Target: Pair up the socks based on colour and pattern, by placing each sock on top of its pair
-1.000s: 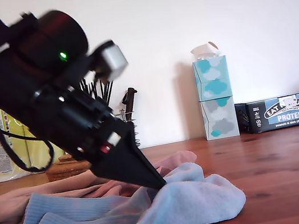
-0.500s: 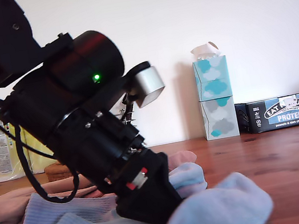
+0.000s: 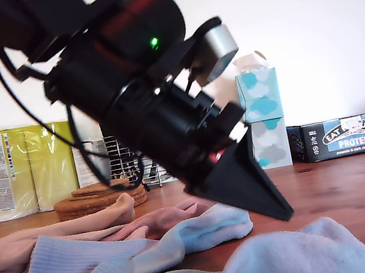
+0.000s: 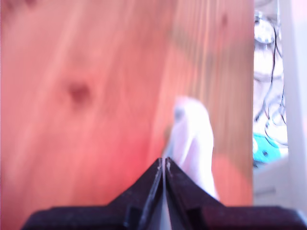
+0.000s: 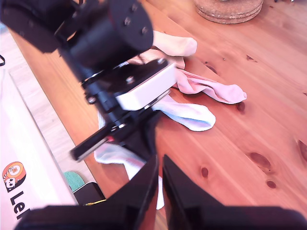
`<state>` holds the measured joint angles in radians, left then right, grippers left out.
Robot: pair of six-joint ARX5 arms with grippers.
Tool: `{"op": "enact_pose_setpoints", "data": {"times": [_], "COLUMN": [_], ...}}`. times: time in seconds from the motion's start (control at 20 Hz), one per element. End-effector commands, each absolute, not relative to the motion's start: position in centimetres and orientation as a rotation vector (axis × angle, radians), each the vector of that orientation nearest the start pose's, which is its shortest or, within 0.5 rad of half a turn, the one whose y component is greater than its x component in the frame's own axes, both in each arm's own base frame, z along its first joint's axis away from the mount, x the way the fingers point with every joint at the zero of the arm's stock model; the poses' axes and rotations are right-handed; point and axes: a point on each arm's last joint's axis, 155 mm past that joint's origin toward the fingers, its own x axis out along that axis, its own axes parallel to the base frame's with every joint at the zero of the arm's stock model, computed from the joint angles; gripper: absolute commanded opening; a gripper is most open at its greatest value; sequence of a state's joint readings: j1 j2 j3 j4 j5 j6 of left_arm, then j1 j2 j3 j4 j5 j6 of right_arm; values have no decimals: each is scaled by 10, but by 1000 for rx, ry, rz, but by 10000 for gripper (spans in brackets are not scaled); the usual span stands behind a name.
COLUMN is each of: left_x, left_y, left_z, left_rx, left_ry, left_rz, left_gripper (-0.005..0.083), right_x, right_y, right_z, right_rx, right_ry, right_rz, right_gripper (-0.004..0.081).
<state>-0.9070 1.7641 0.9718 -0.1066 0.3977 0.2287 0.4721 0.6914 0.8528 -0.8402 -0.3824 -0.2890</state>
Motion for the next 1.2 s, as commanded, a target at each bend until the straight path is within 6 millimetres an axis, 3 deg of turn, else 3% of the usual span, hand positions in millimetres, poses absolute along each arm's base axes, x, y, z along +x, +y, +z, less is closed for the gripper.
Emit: {"op": "enact_pose_setpoints", "data": {"times": [0.0, 0.1, 0.3, 0.55, 0.7, 0.85, 0.95, 1.15], "left_x": [219, 210, 172, 178, 178, 171, 168, 185], "left_y": [-382, -375, -350, -348, -349, -351, -359, -393], "left_z": [46, 50, 38, 21, -3, -22, -22, -20], "left_rx": [410, 418, 469, 522, 534, 546, 519, 294], "left_ry": [845, 927, 1097, 1102, 1143, 1175, 1169, 1179], "left_rz": [-1288, -1319, -1415, -1383, -1378, -1390, -1408, -1248], "left_gripper": [-21, -21, -21, -21, -21, -21, -21, -21], "right_x": [177, 176, 176, 176, 176, 176, 176, 175], "right_y": [167, 167, 167, 167, 167, 167, 167, 166], "right_z": [216, 215, 215, 215, 215, 215, 215, 213], "right_rx": [-298, -299, -312, -314, -315, -315, -315, -315], "right_ry": [583, 585, 579, 580, 580, 580, 582, 590], "right_rz": [918, 919, 924, 925, 925, 925, 925, 924], "right_gripper": [-13, -13, -13, -13, -13, -13, -13, -13]}}
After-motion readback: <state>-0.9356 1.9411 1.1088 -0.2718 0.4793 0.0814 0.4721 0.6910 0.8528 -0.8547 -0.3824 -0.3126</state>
